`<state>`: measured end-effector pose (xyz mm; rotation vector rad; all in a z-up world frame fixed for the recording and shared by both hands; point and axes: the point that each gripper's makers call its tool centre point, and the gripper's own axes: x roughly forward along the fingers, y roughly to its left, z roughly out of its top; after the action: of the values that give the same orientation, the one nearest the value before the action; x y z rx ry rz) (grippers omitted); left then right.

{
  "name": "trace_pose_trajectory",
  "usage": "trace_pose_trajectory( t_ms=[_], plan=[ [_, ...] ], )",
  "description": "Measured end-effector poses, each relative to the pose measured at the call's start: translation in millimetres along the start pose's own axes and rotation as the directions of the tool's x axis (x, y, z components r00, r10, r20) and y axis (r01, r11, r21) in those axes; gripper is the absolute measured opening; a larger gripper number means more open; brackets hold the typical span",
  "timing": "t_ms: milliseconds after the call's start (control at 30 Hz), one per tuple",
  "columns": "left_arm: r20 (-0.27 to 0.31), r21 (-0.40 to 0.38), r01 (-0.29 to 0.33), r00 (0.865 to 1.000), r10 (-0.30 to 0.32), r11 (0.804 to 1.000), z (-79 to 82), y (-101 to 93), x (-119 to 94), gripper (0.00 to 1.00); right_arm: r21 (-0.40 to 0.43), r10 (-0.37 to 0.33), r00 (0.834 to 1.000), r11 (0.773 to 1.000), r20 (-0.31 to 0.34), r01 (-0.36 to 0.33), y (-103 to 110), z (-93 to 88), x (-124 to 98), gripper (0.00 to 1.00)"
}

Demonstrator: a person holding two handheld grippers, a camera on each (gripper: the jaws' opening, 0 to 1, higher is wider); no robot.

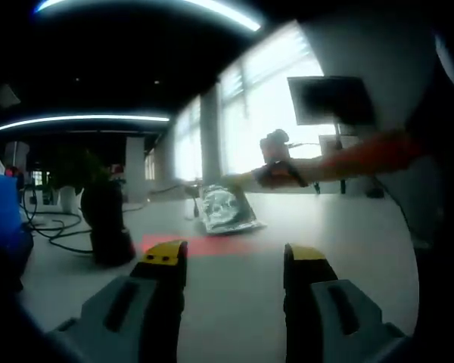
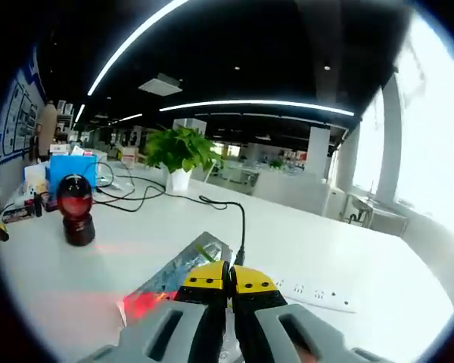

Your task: Clip sheet goods on table flip sheet goods clip sheet goods scan sheet goods put sheet goods back to table

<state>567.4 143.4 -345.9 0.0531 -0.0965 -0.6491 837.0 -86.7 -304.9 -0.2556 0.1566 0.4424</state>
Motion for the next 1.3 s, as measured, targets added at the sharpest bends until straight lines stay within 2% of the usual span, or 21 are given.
trace_pose_trajectory(
  t_ms=[200,500,633,900,1133,1300],
  plan=[
    [0.003,-0.002,0.0,1.0,0.0,1.0,0.1,3.1,-0.9,0.44,-0.023,-0.015,0.999,1.0,-0.032,0.015,-11.1,-15.6,7.7,0.0],
    [0.0,-0.002,0.0,1.0,0.0,1.0,-1.4,6.5,-1.0,0.44,-0.096,-0.02,0.998,0.995,-0.06,0.014,-9.7,-29.7,13.8,0.0],
    [-0.002,-0.002,0.0,1.0,0.0,1.0,-1.4,4.1,-0.3,0.44,-0.115,-0.027,0.997,0.993,-0.075,0.018,-15.5,-31.9,23.2,0.0],
    [-0.006,-0.002,0.002,1.0,-0.002,1.0,-1.2,-2.7,1.2,0.44,-0.165,-0.048,0.993,0.986,-0.109,0.029,-16.5,-53.7,26.2,0.0],
    [-0.008,-0.004,0.002,1.0,-0.002,1.0,-0.1,-9.4,2.0,0.44,-0.18,-0.06,0.991,0.983,-0.12,0.037,-17.7,-56.6,27.4,0.0],
    [-0.008,-0.007,0.003,1.0,-0.003,1.0,0.9,-12.4,2.1,0.44,-0.206,-0.072,0.988,0.978,-0.136,0.042,-21.3,-62.8,27.6,0.04]
  ],
)
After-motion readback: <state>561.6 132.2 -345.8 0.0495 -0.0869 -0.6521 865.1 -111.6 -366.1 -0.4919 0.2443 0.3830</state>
